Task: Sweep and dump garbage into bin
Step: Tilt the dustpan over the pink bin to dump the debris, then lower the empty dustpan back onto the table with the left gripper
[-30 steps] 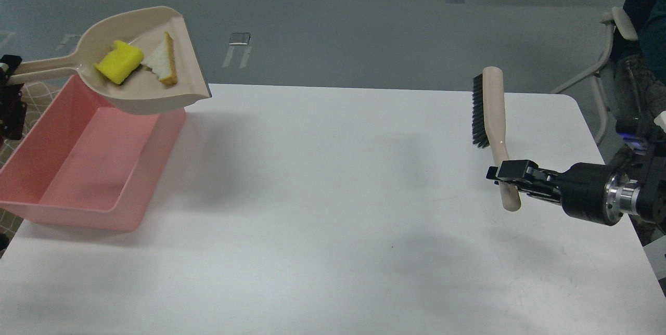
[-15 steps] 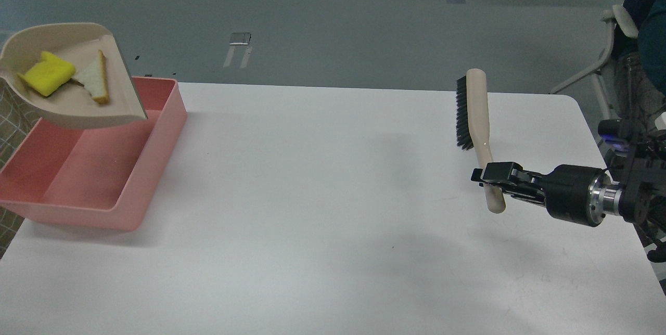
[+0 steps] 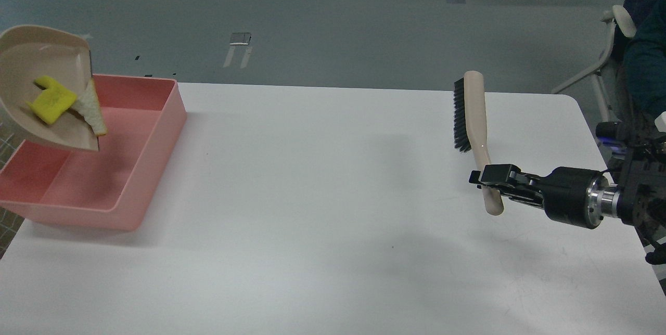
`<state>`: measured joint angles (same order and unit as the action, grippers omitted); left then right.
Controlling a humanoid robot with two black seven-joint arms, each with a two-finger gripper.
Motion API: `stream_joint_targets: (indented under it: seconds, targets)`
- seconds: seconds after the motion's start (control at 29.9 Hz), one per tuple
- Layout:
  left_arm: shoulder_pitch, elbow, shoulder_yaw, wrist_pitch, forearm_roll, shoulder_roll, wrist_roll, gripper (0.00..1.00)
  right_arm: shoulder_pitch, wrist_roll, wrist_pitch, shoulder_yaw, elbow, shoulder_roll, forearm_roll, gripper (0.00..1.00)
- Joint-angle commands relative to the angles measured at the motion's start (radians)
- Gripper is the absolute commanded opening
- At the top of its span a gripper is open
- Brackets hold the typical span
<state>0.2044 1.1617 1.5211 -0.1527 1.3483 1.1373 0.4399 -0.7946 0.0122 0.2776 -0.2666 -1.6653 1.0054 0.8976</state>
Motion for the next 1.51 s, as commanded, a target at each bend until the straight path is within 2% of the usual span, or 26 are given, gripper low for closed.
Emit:
stream_joint_targets:
  seconds: [0.0, 0.3, 0.37, 0.5, 0.6, 0.64, 0.67, 0.7, 0.77, 0.84, 0.87, 0.9, 0.97, 1.04, 1.1, 1.27, 1.47]
  targets:
    - [0.001, 0.001, -0.002, -0.047, 0.078, 0.047, 0.011, 0.0, 0.0, 0.0, 0.0, -0.003, -0.001, -0.004, 0.0, 0.0]
    - [-0.01, 0.016, 0.007, -0.081, 0.071, 0.096, 0.016, 0.0, 0.003, 0.0, 0.002, -0.006, 0.004, -0.004, 0.0, 0.0]
    - [-0.026, 0.059, 0.011, -0.081, 0.057, 0.096, 0.029, 0.0, 0.006, 0.0, 0.002, -0.006, 0.004, -0.004, 0.003, 0.0]
    - [-0.079, 0.108, 0.007, -0.071, 0.014, 0.093, 0.028, 0.0, 0.008, 0.0, 0.003, -0.002, 0.005, -0.004, 0.012, 0.0]
    - [-0.149, 0.164, -0.004, -0.003, -0.043, 0.087, 0.022, 0.0, 0.008, 0.0, 0.003, -0.003, 0.005, -0.004, 0.024, 0.0]
    - [-0.183, 0.193, -0.004, 0.058, -0.078, 0.082, 0.014, 0.0, 0.012, 0.0, 0.003, -0.003, 0.007, -0.004, 0.035, 0.0]
    - [-0.218, 0.216, -0.004, 0.115, -0.121, 0.066, -0.007, 0.0, 0.02, 0.0, 0.003, -0.005, 0.007, -0.004, 0.043, 0.0]
    - [-0.218, 0.216, -0.004, 0.116, -0.121, 0.065, -0.007, 0.0, 0.02, 0.0, 0.003, -0.005, 0.007, -0.004, 0.043, 0.0]
    - [-0.27, 0.251, -0.006, 0.191, -0.185, 0.02, -0.062, 0.0, 0.029, 0.0, 0.003, -0.005, 0.01, -0.004, 0.055, 0.0]
    - [-0.347, 0.291, -0.006, 0.289, -0.25, -0.075, -0.148, 0.0, 0.044, -0.005, 0.003, -0.005, 0.018, -0.005, 0.081, 0.0]
    - [-0.365, 0.299, -0.006, 0.312, -0.262, -0.106, -0.17, 0.0, 0.047, -0.008, 0.003, -0.005, 0.021, -0.005, 0.09, 0.0]
    - [-0.396, 0.314, -0.006, 0.349, -0.279, -0.172, -0.212, 0.0, 0.052, -0.018, 0.003, -0.005, 0.025, -0.007, 0.11, 0.0]
    - [-0.418, 0.325, -0.007, 0.375, -0.282, -0.238, -0.256, 0.0, 0.06, -0.021, 0.003, -0.003, 0.03, -0.011, 0.132, 0.0]
    - [-0.436, 0.332, -0.012, 0.409, -0.281, -0.367, -0.332, 0.0, 0.069, -0.024, 0.003, -0.005, 0.036, -0.018, 0.161, 0.0]
    - [-0.439, 0.332, -0.036, 0.409, -0.281, -0.454, -0.365, 0.0, 0.071, -0.024, 0.003, -0.005, 0.036, -0.021, 0.162, 0.0]
    - [-0.435, 0.332, -0.143, 0.358, -0.245, -0.593, -0.382, 0.0, 0.072, -0.024, 0.003, -0.005, 0.038, -0.022, 0.162, 0.0]
    - [-0.424, 0.323, -0.332, 0.227, -0.149, -0.663, -0.363, 0.0, 0.084, -0.026, 0.003, -0.005, 0.055, -0.034, 0.164, 0.0]
